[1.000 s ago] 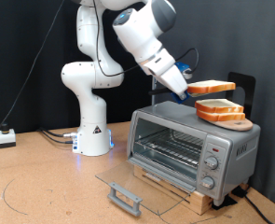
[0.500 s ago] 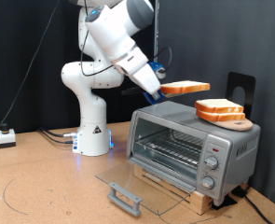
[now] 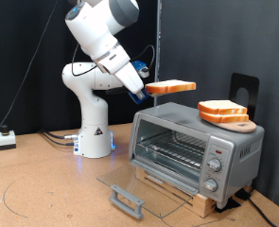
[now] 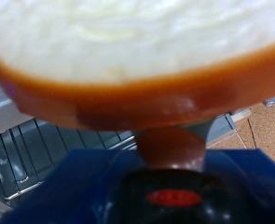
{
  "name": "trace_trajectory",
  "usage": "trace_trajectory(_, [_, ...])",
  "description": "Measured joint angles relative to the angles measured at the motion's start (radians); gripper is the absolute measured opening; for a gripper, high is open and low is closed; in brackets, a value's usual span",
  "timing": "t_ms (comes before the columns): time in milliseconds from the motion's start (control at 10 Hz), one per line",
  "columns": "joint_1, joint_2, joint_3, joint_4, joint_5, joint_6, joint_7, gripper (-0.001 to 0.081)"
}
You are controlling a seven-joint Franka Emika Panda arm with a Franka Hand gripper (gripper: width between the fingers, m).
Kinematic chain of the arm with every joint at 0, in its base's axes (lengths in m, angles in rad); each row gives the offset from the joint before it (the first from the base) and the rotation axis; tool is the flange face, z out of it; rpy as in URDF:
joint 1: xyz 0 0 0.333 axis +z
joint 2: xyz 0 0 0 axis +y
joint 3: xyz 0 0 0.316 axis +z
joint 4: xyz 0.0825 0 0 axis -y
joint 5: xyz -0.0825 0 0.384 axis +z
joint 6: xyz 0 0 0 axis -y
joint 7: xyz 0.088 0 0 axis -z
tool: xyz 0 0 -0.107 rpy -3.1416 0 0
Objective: Make a piece of toast with the oven
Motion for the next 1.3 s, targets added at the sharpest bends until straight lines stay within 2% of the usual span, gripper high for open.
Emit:
trace_trajectory(300, [-0.018, 0.018, -0.051, -0.003, -0.040, -0.016, -0.060, 0.0411])
trace_trajectory(600, [-0.049, 0.074, -0.098, -0.002, -0.128, -0.020, -0.109, 0.0411])
trace_trajectory(800, [-0.058, 0.132, -0.113, -0.004, -0.165, -0.001, -0.141, 0.0411])
trace_trajectory(1300, [-0.062, 0.257, -0.147, 0.004, -0.163, 0.090, -0.255, 0.0411])
